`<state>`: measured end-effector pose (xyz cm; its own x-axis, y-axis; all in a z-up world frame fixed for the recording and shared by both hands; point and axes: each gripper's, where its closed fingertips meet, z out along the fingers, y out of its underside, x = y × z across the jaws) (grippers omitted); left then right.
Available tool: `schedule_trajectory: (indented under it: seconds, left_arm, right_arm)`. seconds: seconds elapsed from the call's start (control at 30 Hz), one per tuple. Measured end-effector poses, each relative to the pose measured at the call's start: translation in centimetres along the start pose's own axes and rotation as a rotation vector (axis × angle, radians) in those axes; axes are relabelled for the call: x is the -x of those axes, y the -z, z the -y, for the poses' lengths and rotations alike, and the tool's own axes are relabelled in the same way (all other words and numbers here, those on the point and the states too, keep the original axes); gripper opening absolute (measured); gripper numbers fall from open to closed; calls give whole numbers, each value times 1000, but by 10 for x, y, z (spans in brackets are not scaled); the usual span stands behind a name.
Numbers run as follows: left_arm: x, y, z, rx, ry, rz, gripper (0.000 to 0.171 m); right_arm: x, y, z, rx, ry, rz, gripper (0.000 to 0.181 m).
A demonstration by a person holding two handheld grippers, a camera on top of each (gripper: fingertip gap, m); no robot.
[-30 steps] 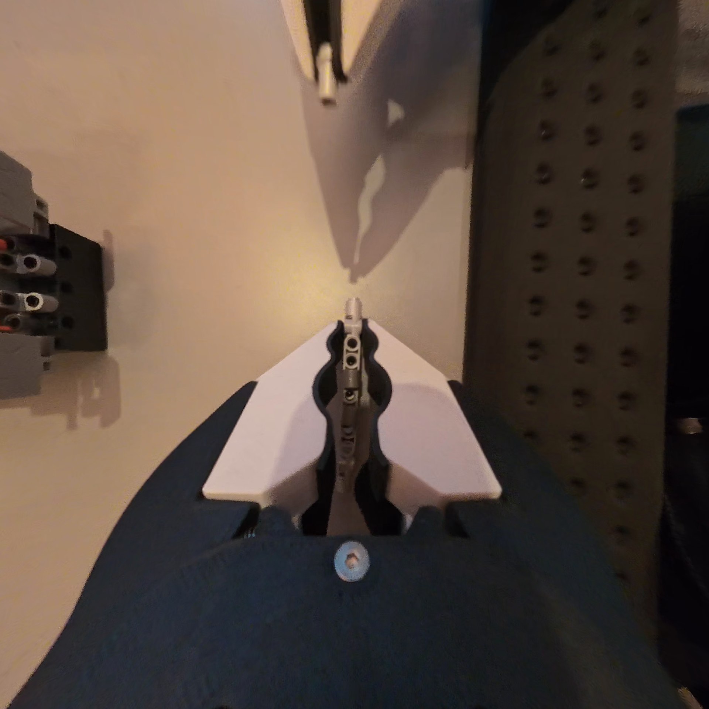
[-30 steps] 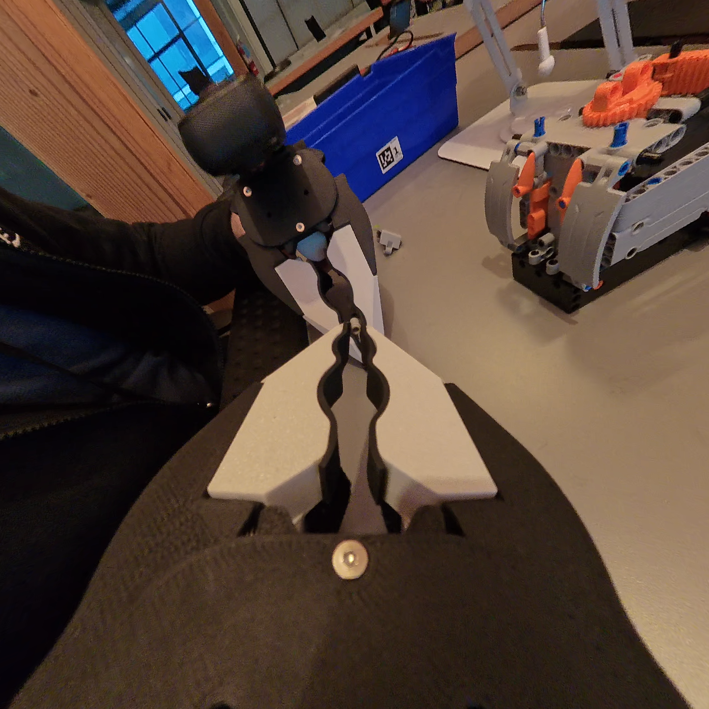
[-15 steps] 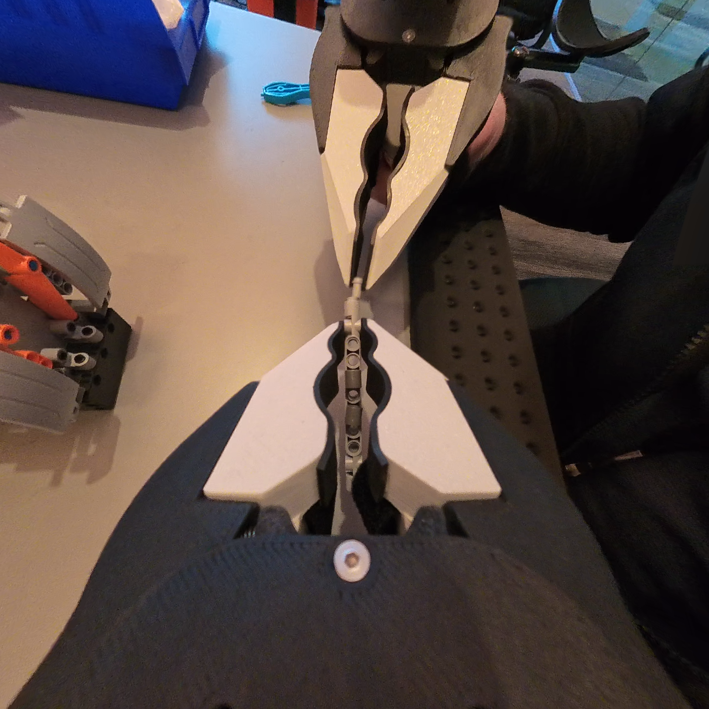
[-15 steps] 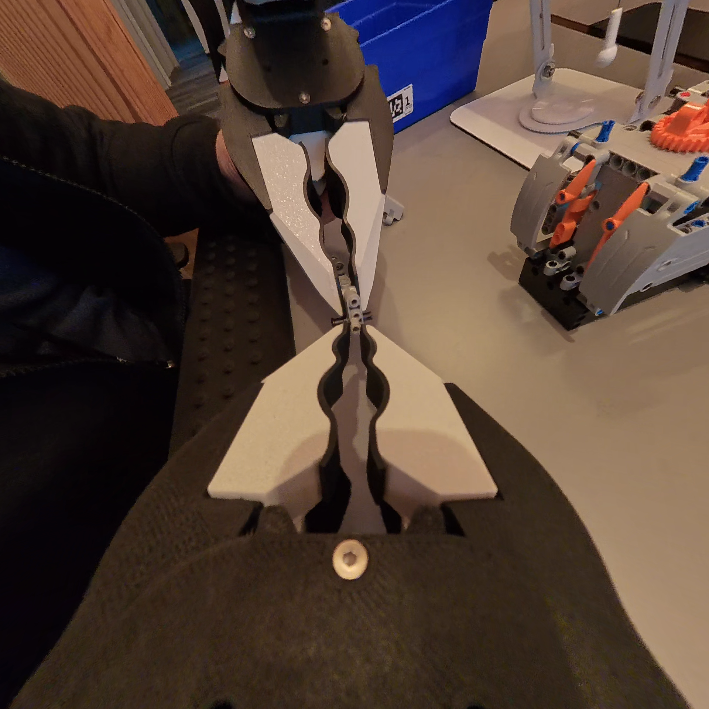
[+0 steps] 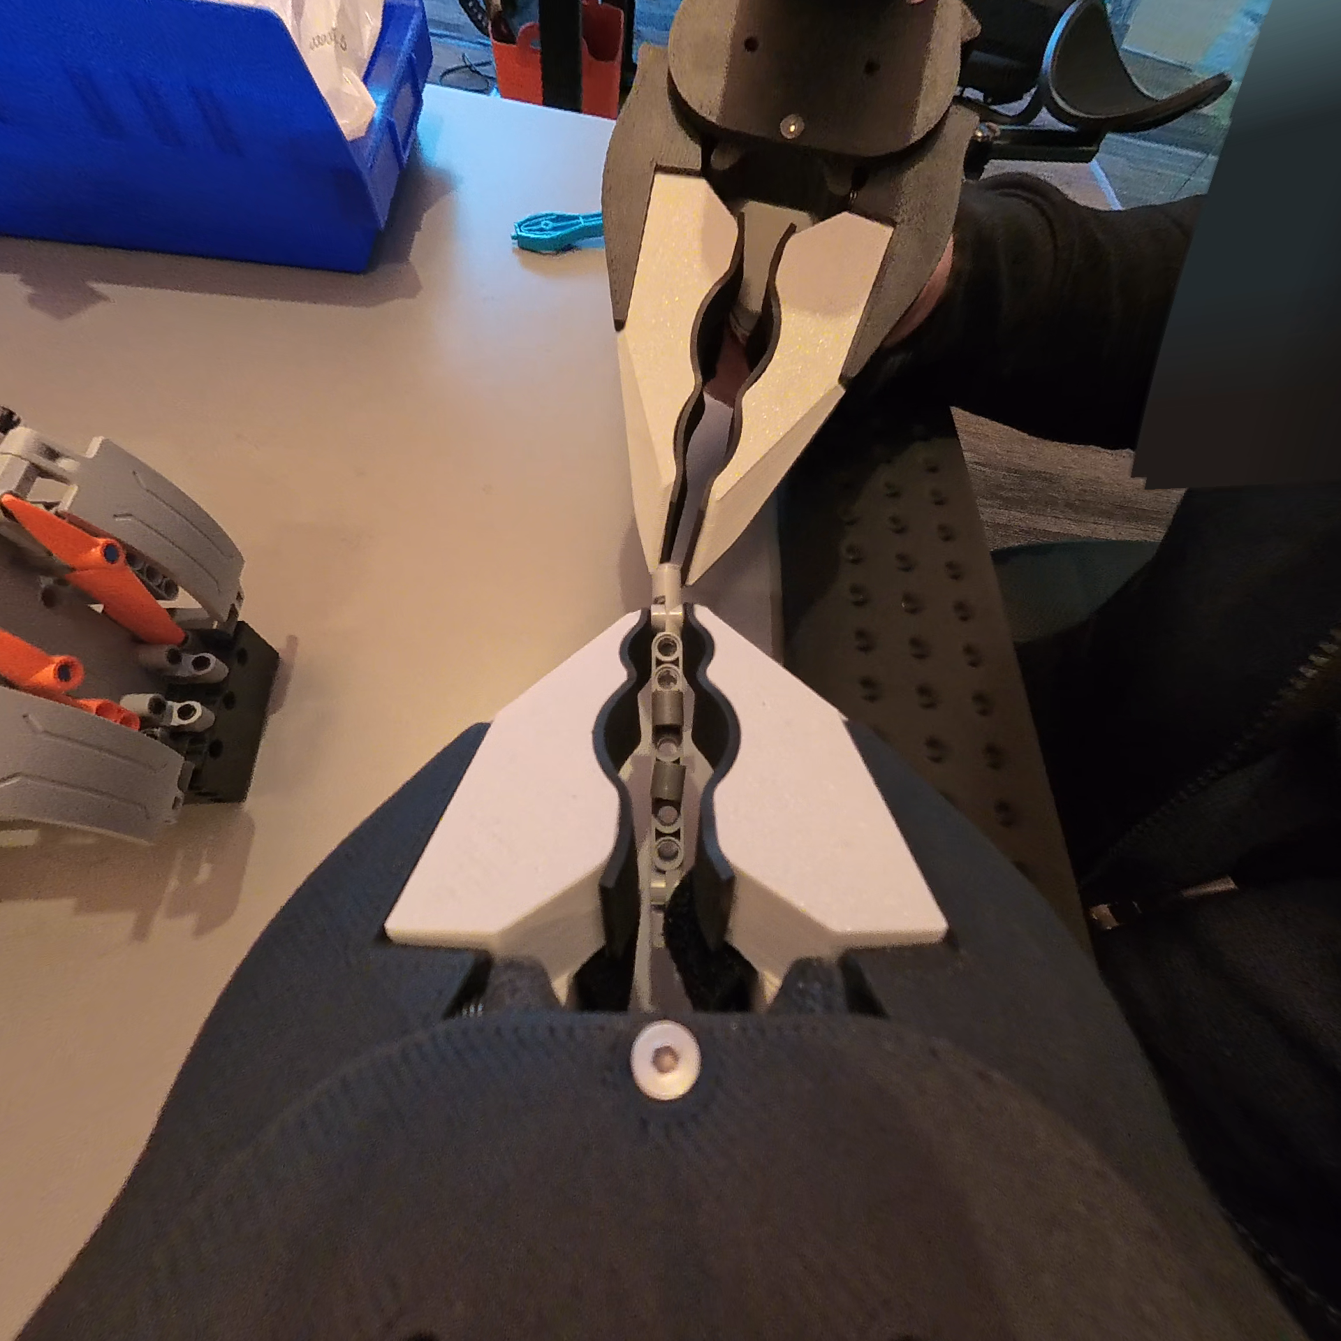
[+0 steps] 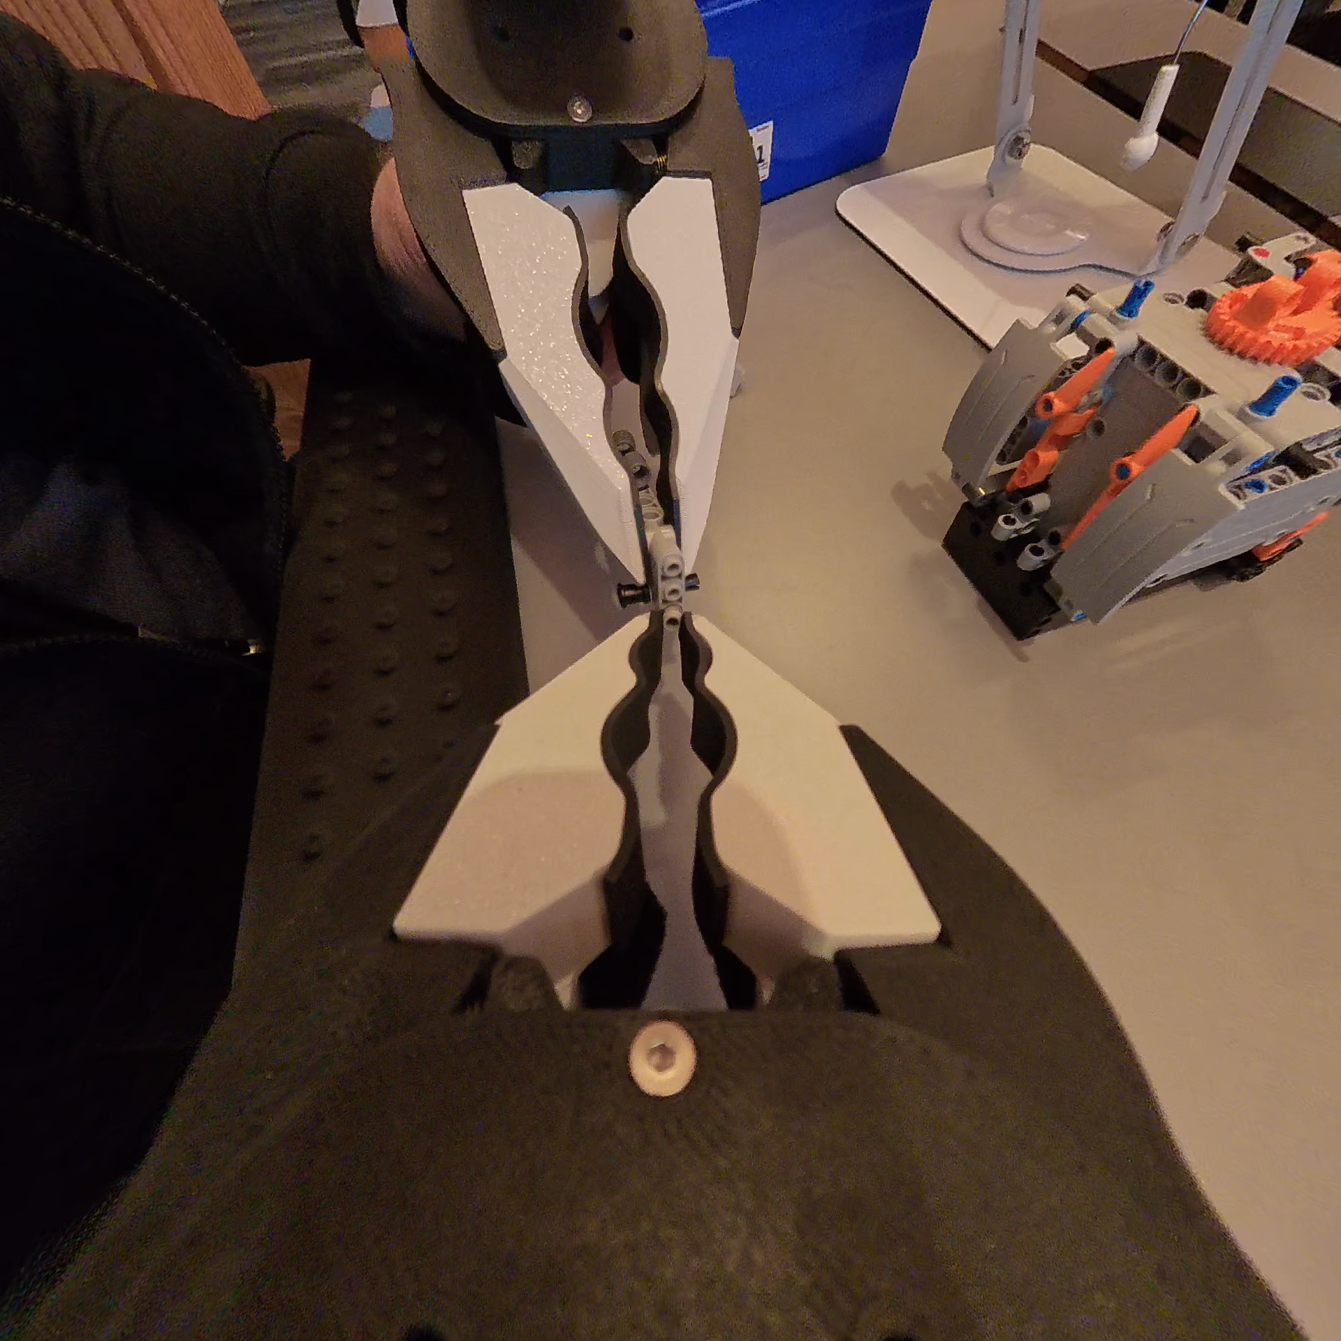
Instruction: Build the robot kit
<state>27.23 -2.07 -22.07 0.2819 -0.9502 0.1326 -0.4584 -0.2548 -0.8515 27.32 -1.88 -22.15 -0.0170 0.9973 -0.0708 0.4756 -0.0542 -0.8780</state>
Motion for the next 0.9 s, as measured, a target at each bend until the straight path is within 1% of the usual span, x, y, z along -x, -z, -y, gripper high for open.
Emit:
schedule_trajectory:
  seconds: [0.07,0.13,0.23,0.33,0.53,0.7,0.9]
  left_arm:
    - [-1,0,3,-28,5,0,5]
    - [-1,2,9,-73,28,-8,5]
    - [-2,8,20,-144,40,-15,5]
    - [-6,14,36,-238,66,-53,5]
    - [-15,24,55,-350,72,-108,4]
    - [-21,28,64,-397,76,-146,4]
    - [-25,32,73,-434,65,-155,4]
  right_arm:
    - [0,1,2,-7,10,6,2]
    - [0,5,7,-49,-12,23,2]
    - [0,12,19,-128,-36,33,2]
    - [2,23,34,-242,-95,88,1]
    - [10,37,52,-385,-137,177,1]
    - [14,44,60,-454,-151,230,1]
    - [18,49,65,-503,-145,259,2]
